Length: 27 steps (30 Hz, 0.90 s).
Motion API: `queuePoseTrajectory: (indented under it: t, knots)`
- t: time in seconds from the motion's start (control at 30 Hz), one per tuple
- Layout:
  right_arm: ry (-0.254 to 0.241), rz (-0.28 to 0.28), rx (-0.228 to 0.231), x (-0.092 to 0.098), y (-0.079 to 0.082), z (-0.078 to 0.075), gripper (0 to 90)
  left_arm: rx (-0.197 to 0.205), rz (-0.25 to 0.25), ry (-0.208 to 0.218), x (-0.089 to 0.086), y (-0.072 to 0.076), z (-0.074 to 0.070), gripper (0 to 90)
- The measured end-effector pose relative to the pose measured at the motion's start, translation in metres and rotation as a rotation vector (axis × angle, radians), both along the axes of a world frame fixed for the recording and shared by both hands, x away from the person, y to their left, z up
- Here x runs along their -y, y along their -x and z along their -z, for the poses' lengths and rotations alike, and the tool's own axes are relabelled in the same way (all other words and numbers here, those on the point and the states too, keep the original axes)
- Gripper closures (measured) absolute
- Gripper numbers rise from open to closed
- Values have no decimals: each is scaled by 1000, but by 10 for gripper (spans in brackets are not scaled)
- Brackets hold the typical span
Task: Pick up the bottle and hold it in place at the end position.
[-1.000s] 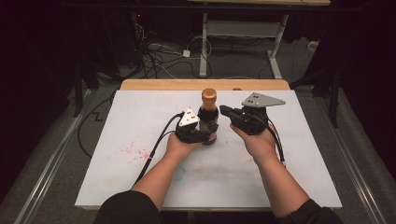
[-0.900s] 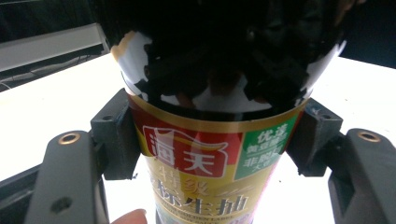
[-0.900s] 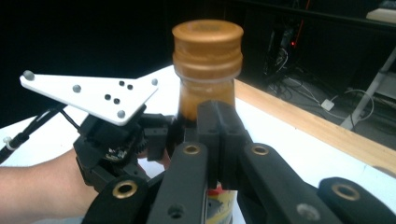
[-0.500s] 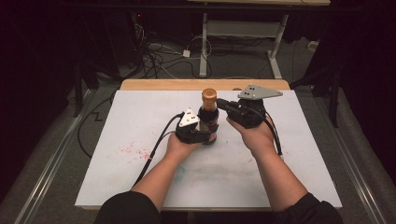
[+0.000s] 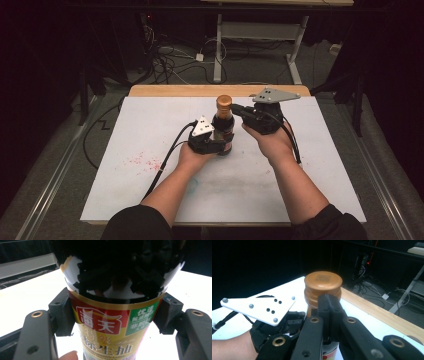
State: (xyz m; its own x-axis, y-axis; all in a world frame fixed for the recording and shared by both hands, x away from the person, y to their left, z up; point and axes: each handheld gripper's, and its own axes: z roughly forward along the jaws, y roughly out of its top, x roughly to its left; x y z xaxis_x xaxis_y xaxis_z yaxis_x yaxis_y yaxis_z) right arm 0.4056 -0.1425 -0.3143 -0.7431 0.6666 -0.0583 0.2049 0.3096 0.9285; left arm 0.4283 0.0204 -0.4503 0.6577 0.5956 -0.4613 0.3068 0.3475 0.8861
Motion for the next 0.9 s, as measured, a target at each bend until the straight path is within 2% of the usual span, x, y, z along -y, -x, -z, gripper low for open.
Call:
queuePoseTrajectory:
  t: [0.33,0.37,0.4,0.43,0.47,0.5,0.53,0.73,0.77,0.9]
  knots:
    - [14,-1,1,-1,0,-3,900,5,-9,-9,1,1,0,292]
    - [12,-1,-1,-1,0,-3,900,22,22,-90,-4,1,2,292]
    - [12,0,-3,-1,0,-3,900,23,22,-95,-5,1,2,293]
    - [13,0,-3,-1,0,-3,900,23,20,-90,-4,2,2,293]
    - [15,0,-4,0,0,-4,900,11,-12,-15,1,2,0,294]
    - [15,0,-4,0,0,-4,900,26,18,-89,-3,2,2,294]
    - [15,0,-4,0,0,-4,900,27,19,-99,-4,2,2,294]
    - [25,2,-7,-1,0,-5,900,26,12,-93,-3,2,2,295]
    - [25,5,-7,-1,0,-5,900,13,-17,-22,1,2,1,295]
    - [20,10,-7,-2,0,-4,900,15,-18,-9,2,2,1,295]
